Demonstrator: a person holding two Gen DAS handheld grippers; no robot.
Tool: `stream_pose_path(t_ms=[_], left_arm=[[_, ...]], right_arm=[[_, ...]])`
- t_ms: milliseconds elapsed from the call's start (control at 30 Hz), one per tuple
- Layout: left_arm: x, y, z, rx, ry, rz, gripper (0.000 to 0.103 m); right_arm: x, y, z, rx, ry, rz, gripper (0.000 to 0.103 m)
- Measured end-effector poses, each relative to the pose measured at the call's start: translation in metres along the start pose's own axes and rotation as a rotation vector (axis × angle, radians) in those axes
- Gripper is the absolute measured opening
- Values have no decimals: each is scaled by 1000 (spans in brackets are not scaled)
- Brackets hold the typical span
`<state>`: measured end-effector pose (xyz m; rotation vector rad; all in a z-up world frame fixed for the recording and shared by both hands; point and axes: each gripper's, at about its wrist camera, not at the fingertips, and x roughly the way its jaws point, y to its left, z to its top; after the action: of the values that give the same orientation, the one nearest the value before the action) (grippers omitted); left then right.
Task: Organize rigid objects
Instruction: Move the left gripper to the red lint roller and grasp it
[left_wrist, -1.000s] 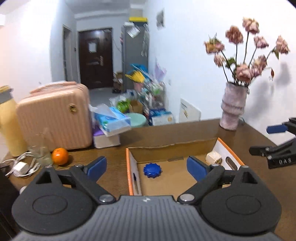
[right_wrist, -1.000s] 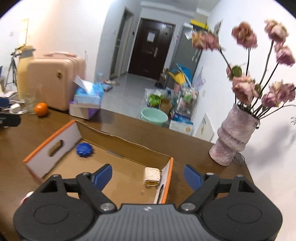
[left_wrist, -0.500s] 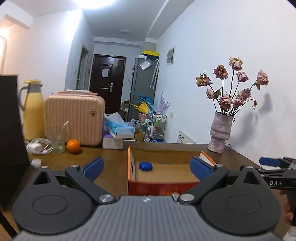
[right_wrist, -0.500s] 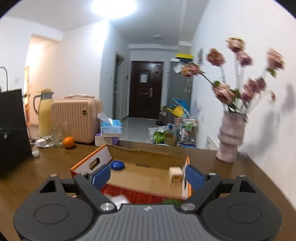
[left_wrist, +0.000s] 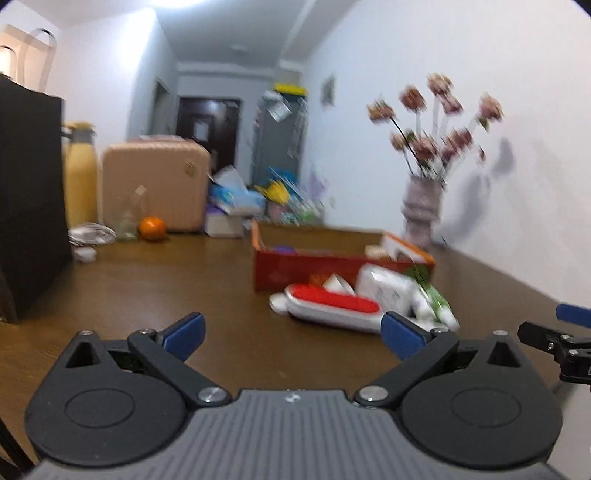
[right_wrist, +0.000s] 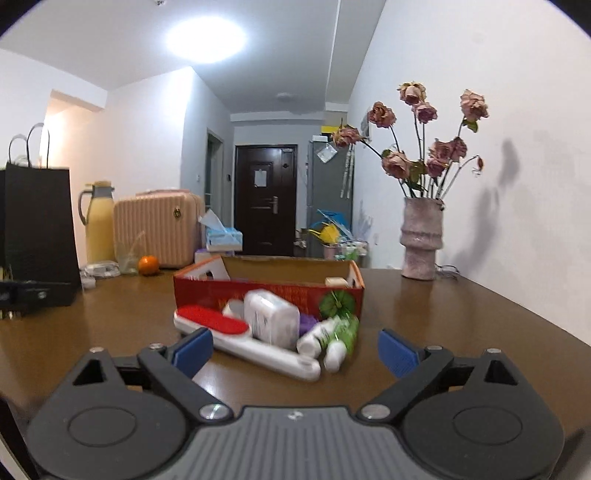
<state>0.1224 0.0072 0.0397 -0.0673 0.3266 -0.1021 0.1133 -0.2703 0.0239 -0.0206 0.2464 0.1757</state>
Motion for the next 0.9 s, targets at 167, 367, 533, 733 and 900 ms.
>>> stream_pose_path(t_ms=[167, 367, 533, 733, 900], left_arm=[[6, 4, -12, -19, 41, -25, 103], [8, 6, -17, -1, 59, -23, 103], [13, 8, -18, -11, 78, -18, 103], [29, 17, -9, -51, 96, -8, 103], [66, 23, 7, -55, 143, -45, 103]], right_arm=[[-18, 6, -11, -11, 25, -15, 96], [-20, 10, -11, -44, 35, -30, 96], [-14, 11, -11, -18, 66, -28, 88], [4, 2, -11, 66, 113, -13, 74], [43, -13, -7, 151, 157, 22, 49]])
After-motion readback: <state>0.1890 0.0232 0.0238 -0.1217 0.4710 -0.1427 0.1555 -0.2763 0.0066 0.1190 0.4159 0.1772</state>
